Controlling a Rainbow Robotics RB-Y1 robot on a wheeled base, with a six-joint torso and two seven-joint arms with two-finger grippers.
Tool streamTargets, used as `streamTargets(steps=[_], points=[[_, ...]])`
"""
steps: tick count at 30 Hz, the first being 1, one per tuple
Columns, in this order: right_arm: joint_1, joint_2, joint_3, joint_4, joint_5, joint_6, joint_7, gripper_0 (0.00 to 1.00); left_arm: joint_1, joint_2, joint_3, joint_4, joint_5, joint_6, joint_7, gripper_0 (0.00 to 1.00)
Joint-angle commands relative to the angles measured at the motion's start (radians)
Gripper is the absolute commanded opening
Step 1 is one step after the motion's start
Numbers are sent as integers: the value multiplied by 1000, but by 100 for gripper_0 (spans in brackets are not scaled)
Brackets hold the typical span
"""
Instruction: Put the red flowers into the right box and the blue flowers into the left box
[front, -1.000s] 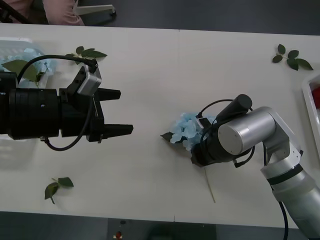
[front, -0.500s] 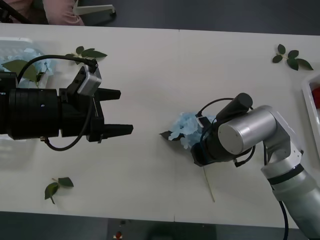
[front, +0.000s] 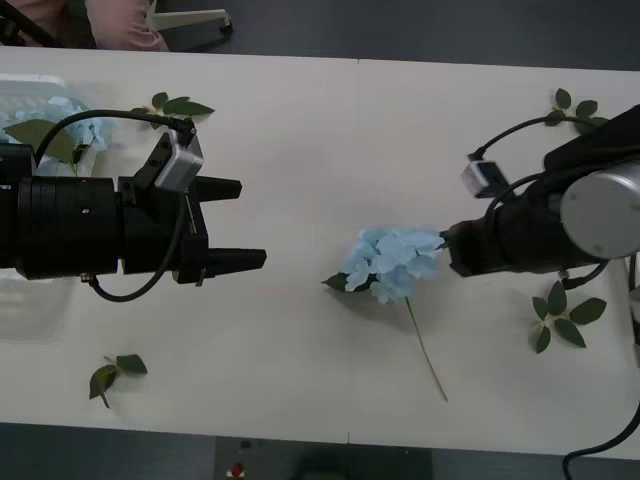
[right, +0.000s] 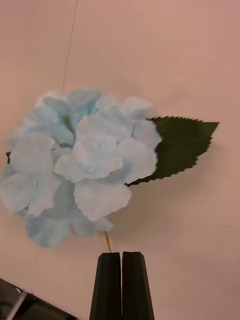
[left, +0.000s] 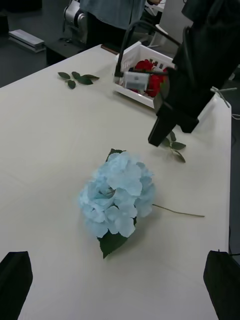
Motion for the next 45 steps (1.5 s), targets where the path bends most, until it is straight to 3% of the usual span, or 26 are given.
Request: streamTargets(steps=[1, 4, 6, 7, 8, 9, 20, 31, 45], points=[[11, -46, -63, -28, -87, 9, -19, 0, -20, 9, -1, -23, 9, 1, -4, 100], [28, -51, -80, -28, -116, 10, -13, 2, -20, 9, -1, -23, 9, 1, -4, 100], [39, -51, -74, -28, -116, 15, -13, 47, -20, 9, -1, -23, 9, 1, -4, 100], [43, -52, -69, -28, -113, 24, -13, 80, -20, 9, -1, -23, 9, 1, -4, 100], [50, -51, -60, -28, -113, 35, -19, 92, -20, 9, -1, -23, 9, 1, -4, 100], [54, -51, -52, -28, -111, 41, -17, 96, -20, 9, -1, -23, 9, 1, -4, 100], [103, -24, 101, -21, 15, -36, -23, 99, -20, 9, -1, -23, 9, 1, -4, 100], [96, 29, 270, 122, 199, -217, -26, 99, -20, 9, -1, -23, 9, 1, -4, 100], [74, 51, 343, 243, 234, -327, -33, 98, -20, 9, -1, -23, 9, 1, -4, 100]])
